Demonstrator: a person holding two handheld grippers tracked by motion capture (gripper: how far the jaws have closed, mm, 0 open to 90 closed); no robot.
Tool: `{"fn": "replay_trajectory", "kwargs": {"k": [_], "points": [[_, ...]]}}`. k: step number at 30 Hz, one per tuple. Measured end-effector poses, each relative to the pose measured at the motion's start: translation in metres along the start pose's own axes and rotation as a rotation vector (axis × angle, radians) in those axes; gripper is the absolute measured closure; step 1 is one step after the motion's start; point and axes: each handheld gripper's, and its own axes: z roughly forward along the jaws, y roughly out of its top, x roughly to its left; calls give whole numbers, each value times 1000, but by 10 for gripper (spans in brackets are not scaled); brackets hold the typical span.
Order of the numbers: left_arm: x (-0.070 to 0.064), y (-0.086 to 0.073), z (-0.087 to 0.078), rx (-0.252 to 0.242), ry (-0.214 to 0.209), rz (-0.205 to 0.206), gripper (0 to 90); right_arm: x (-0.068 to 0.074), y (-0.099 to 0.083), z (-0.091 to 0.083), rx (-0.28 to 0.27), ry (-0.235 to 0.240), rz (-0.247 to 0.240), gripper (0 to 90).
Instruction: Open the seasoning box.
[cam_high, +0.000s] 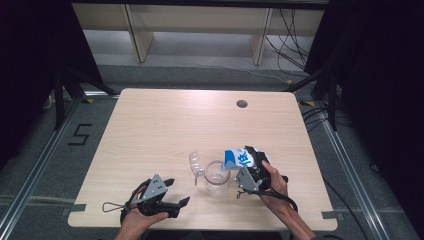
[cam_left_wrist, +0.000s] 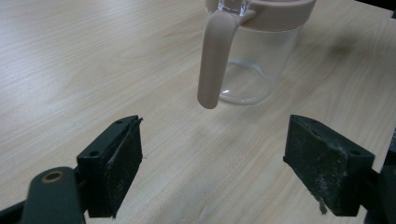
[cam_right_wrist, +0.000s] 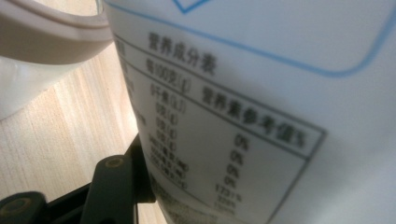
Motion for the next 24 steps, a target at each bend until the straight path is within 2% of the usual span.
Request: {"fn": "replay_trajectory", "kwargs": {"k": [10, 11, 23, 24], "points": [[0, 0, 0, 1, 2, 6, 186, -1, 0, 0, 4, -15, -11, 444], [0, 0, 0, 0, 4, 0, 186, -1, -1, 1, -8, -23, -34, 444], [-1, 0, 1, 7, 7, 5, 186, -1, 0, 0, 2, -44, -54, 449], [-1, 0, 1, 9, 12, 6, 186, -1, 0, -1, 4, -51, -69, 450]]}}
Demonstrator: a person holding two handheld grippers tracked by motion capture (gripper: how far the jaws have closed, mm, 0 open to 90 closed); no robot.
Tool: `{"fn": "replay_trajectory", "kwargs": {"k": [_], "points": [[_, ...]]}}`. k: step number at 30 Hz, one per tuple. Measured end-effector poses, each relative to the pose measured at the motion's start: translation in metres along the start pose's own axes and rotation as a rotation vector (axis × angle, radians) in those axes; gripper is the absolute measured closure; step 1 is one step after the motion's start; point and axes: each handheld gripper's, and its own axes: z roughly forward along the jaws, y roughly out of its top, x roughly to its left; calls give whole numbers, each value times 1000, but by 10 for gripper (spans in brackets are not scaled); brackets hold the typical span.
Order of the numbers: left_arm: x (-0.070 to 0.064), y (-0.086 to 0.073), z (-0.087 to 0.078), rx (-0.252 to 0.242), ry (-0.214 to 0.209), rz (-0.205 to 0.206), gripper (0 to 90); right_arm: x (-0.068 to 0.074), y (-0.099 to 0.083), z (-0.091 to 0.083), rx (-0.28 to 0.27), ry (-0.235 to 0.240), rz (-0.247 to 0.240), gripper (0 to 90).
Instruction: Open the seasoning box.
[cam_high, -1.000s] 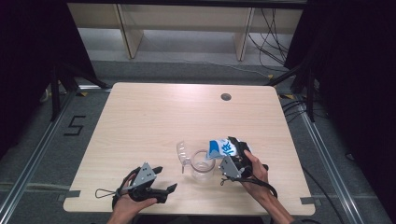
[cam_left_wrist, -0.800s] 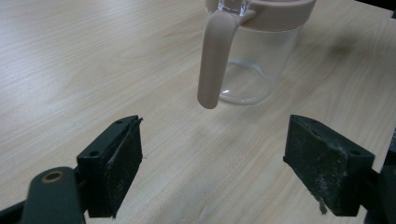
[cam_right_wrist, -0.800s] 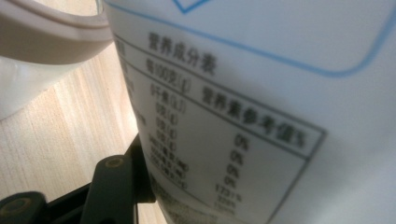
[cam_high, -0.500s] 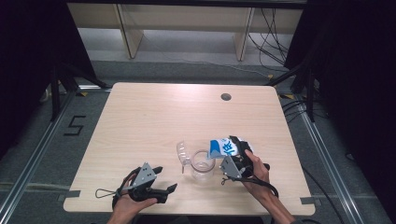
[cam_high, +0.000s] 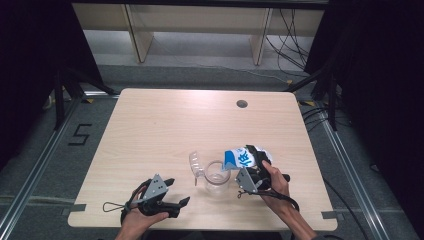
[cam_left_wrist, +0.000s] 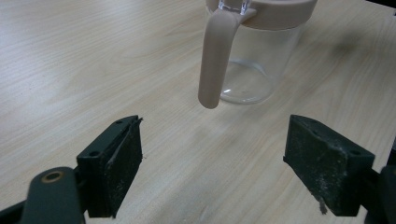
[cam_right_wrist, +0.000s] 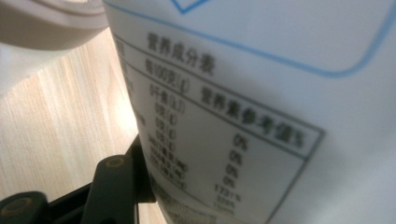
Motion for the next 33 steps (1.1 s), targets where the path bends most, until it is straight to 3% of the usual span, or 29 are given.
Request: {"fn": "replay_trajectory", "kwargs": {"k": [19, 21, 22, 25, 26, 27, 33], "points": [[0, 0, 1, 6, -5, 12, 186, 3, -1, 3, 10, -11, -58, 451], [-1, 0, 1, -2, -3, 0, 186, 0, 0, 3, 0, -26, -116, 454], [1, 0, 1, 8, -5, 18, 186, 4, -1, 3, 10, -16, -69, 454], [0, 0, 1, 11, 1, 6, 186, 5, 0, 2, 8, -18, -73, 455], [1, 0, 1, 25, 8, 22, 186, 5, 0, 2, 8, -22, -83, 455], [0, 0, 1, 10, 0, 7, 186, 5, 0, 2, 9, -23, -79, 456], [0, 0, 1, 11, 2, 7, 186, 4, -1, 4, -14, -27, -107, 458]]}}
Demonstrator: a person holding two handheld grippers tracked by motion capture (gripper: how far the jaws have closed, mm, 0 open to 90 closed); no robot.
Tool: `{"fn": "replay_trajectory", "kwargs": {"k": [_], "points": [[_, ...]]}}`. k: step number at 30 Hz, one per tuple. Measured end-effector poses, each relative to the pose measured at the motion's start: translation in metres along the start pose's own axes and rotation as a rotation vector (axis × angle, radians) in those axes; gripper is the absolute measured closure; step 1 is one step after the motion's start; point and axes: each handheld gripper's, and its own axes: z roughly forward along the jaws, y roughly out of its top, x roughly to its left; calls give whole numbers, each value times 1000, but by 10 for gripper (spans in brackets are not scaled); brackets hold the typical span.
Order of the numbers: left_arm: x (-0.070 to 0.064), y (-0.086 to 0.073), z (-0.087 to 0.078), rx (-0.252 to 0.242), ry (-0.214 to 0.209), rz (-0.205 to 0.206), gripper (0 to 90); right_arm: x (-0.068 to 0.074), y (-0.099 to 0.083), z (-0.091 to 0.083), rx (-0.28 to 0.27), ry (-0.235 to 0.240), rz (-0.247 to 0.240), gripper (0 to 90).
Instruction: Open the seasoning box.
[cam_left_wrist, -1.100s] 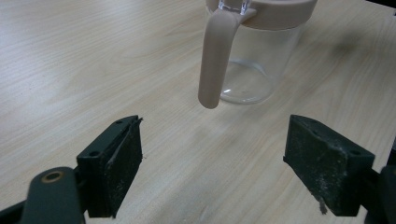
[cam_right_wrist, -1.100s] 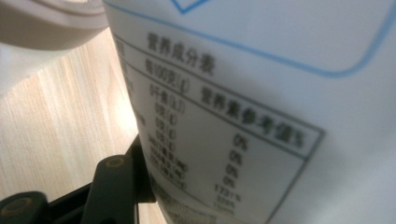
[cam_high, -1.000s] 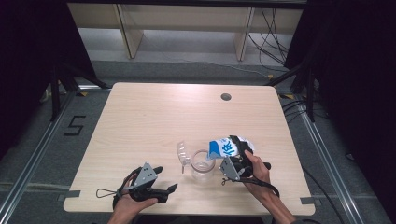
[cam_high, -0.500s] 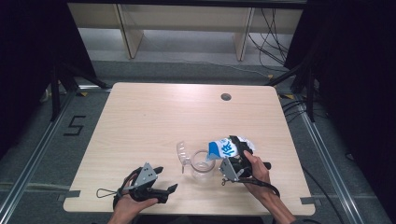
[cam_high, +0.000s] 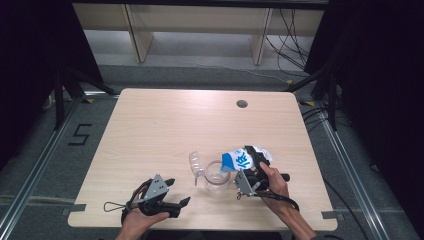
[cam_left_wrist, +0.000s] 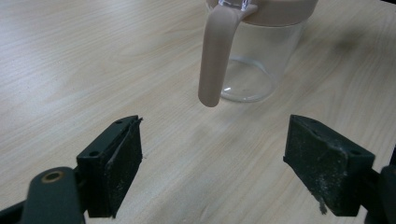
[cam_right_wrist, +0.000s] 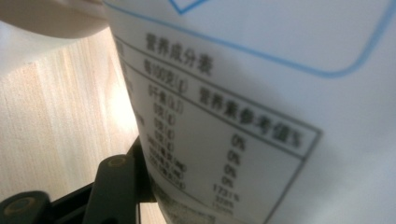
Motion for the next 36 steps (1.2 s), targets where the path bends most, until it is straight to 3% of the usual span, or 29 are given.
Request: {"fn": "replay_trajectory", "kwargs": {"k": [3, 6, 7, 9, 11, 12, 16, 22, 23, 24, 27, 30, 34, 36], "points": [[0, 0, 0, -4, -4, 7, 186, 2, 1, -2, 31, -2, 21, 458], [0, 0, 0, -1, -4, 8, 186, 1, 0, -2, 30, -7, 12, 458], [0, 0, 0, 0, -3, 7, 186, 0, 0, 0, -1, -16, -29, 458], [-1, 0, 1, -5, 0, -6, 186, 0, 0, 0, 3, -17, -23, 458], [1, 0, -1, 13, 6, 16, 185, -1, 0, 0, 1, -16, -26, 459], [-1, 0, 1, -8, -5, -10, 185, 0, 0, -1, 3, -18, -20, 462], [0, 0, 0, -1, -4, 7, 186, -1, 0, 0, -1, -19, -31, 463], [0, 0, 0, -4, -7, 2, 185, 0, 0, -1, 9, -21, -23, 464], [0, 0, 0, -3, -7, 6, 185, -1, 1, -1, 11, -28, -47, 465], [0, 0, 0, -1, -1, 4, 186, 2, 1, -2, 20, -26, -10, 465], [0, 0, 0, -4, -5, 3, 185, 2, 1, -2, 22, -29, -13, 465], [0, 0, 0, -3, -5, 3, 186, 0, 0, 0, 0, -29, -53, 465], [0, 0, 0, -2, -4, 6, 185, 0, -1, -1, 11, -41, -50, 465], [0, 0, 0, -2, -6, 9, 186, -1, -1, 0, 4, -38, -74, 465]]}}
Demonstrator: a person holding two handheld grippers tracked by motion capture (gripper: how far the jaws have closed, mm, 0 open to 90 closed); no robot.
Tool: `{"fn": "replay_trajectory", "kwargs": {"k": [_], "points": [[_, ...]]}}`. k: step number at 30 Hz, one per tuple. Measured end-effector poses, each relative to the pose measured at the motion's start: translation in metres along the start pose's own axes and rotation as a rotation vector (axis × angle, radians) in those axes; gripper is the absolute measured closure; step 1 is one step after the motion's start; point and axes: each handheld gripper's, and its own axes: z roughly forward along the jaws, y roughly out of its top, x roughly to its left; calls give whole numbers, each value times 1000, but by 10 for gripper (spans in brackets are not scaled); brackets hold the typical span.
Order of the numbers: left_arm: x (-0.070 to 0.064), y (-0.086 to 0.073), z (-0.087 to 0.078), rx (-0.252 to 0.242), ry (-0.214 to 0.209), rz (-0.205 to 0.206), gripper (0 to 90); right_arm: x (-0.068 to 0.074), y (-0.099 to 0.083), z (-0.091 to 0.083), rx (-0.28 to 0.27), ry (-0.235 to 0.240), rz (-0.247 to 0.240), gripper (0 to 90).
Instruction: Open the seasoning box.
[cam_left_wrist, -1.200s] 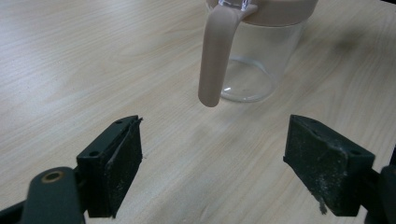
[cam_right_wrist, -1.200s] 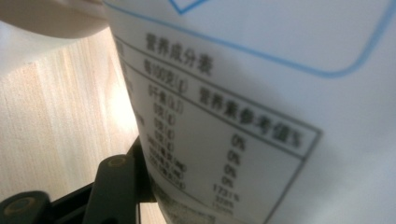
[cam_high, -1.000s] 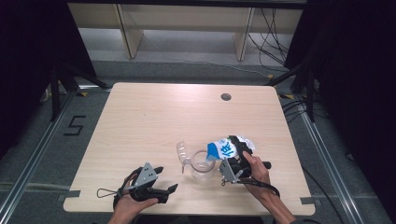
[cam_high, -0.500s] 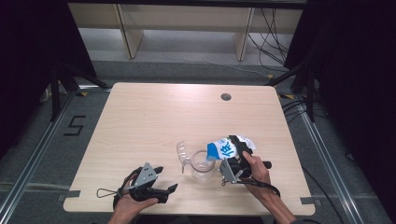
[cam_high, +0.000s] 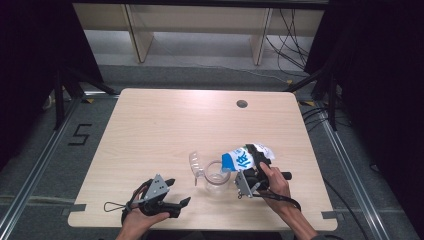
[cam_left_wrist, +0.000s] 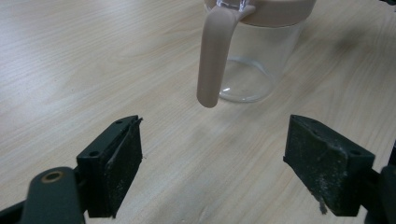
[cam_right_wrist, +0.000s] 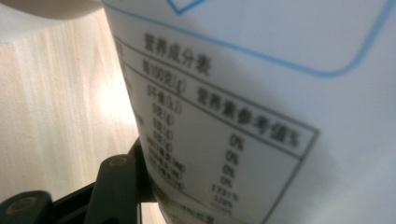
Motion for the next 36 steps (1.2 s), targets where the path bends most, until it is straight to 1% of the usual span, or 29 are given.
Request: {"fn": "replay_trajectory", "kwargs": {"k": [2, 3, 5, 6, 7, 8, 9, 10, 11, 12, 13, 14, 15, 16, 17, 18, 19, 20, 24, 25, 26, 27, 28, 29, 30, 31, 33, 34, 36], "points": [[0, 0, 0, 0, 0, -1, 186, 0, 0, 0, 1, -8, 1, 465], [-1, 0, 0, 0, 3, -13, 186, 1, 0, -1, 14, -21, 8, 465], [0, 0, 0, 1, 0, -7, 186, 2, 1, -1, 29, -28, -10, 465], [0, 0, 0, -1, 1, -5, 185, 1, 1, 0, 20, -19, -30, 467], [-1, 0, 0, -2, 3, -9, 185, 2, 1, 0, 17, -8, -23, 469], [0, 0, 0, -1, 3, -7, 185, 2, 1, 0, 20, -21, -22, 470], [0, 0, 0, -1, 1, -2, 186, 2, 1, 1, 18, -21, -40, 471], [-2, -1, 0, -1, 3, -28, 185, 0, 3, 1, 16, -34, -96, 473], [-2, -1, 0, -1, 3, -28, 185, 0, 3, 1, 16, -34, -96, 473], [-1, 0, 0, 0, 1, -16, 186, -1, 4, 1, 15, -43, -110, 474], [-1, 0, 0, 1, 5, -12, 186, 3, 3, 2, 24, -30, -59, 477], [-1, 0, 0, 1, 5, -12, 185, 3, 3, 2, 24, -30, -59, 477], [-1, 0, 0, 1, 4, -11, 185, 5, 3, 1, 35, -34, -37, 477], [0, 0, 0, 0, 0, -6, 185, 5, 3, 2, 26, -32, -53, 477], [-1, 0, 0, -2, 3, -14, 186, 5, 3, 2, 24, -22, -59, 477], [-1, 0, 0, -2, 3, -9, 186, 5, 3, 2, 28, -30, -66, 478], [-1, 0, 0, -2, 3, -9, 186, 5, 3, 2, 28, -30, -66, 478], [-1, 0, 0, -5, 0, -11, 186, 6, 3, 1, 39, -43, -54, 478], [-1, 0, 1, -4, 3, -17, 186, 6, 3, 1, 41, -49, -58, 478], [-1, 0, 0, -2, 3, -16, 186, 4, 3, 1, 37, -53, -88, 479], [-1, 0, 0, -2, 3, -16, 186, 4, 3, 1, 37, -53, -88, 479], [-1, 0, 1, -4, 5, -21, 186, 6, 3, 0, 44, -50, -60, 479], [-1, 0, 1, -9, 2, -22, 185, 6, 3, 1, 41, -56, -74, 478], [-1, 0, 1, -9, 5, -24, 185, 5, 3, 1, 34, -50, -89, 479], [0, 0, 0, 9, 10, -2, 185, 3, 4, 1, 28, -62, -116, 479], [0, 0, 0, 8, 8, -3, 185, 0, 4, 1, 20, -74, -156, 479], [0, 0, 0, -2, 1, -10, 185, 1, 4, 1, 19, -70, -153, 479], [0, 0, 0, -7, -2, -12, 185, 2, 4, 1, 26, -64, -144, 479], [0, 0, 0, -8, -1, -16, 186, 2, 4, 1, 26, -67, -150, 480]]}}
